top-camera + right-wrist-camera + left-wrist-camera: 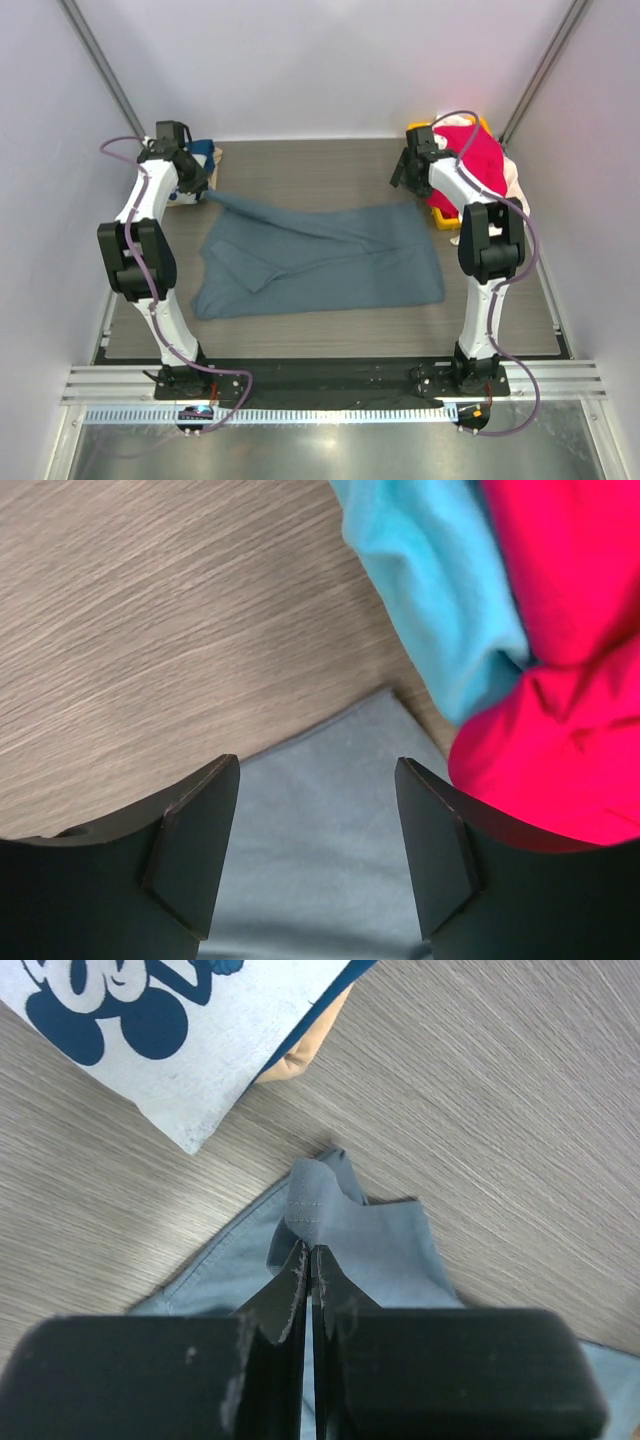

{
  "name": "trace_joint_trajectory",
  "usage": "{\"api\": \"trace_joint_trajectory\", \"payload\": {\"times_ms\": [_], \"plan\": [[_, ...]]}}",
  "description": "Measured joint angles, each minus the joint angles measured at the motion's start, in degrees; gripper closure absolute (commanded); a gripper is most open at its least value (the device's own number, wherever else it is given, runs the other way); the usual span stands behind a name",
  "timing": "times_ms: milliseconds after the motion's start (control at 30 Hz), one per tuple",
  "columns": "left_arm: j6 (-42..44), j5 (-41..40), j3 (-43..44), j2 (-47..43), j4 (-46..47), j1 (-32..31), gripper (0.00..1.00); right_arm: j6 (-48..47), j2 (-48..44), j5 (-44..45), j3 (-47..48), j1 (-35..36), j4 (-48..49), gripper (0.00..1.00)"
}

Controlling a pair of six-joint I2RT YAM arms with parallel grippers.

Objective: Fold and stack the t-shirts
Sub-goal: Fold the tshirt

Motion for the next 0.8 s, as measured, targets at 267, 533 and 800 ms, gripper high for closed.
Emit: {"api": "trace_joint_trajectory", "payload": {"times_ms": [267, 533, 800], "plan": [[0.0, 0.0, 0.0, 0.02, 0.13, -0.07, 1.0, -0.87, 5.07, 4.37, 0.94, 1.27, -1.86, 0.37], [0.0, 0.02, 0.0, 0.02, 0.33, -0.07, 1.0, -1.92, 8.39, 6.73, 1.64, 1.46, -0.98, 0.47], [0.0, 0.04, 0.0, 0.02, 0.37, -0.07, 1.0, -2.45, 8.94, 6.93, 1.73, 0.87, 1.29, 0.65]]}}
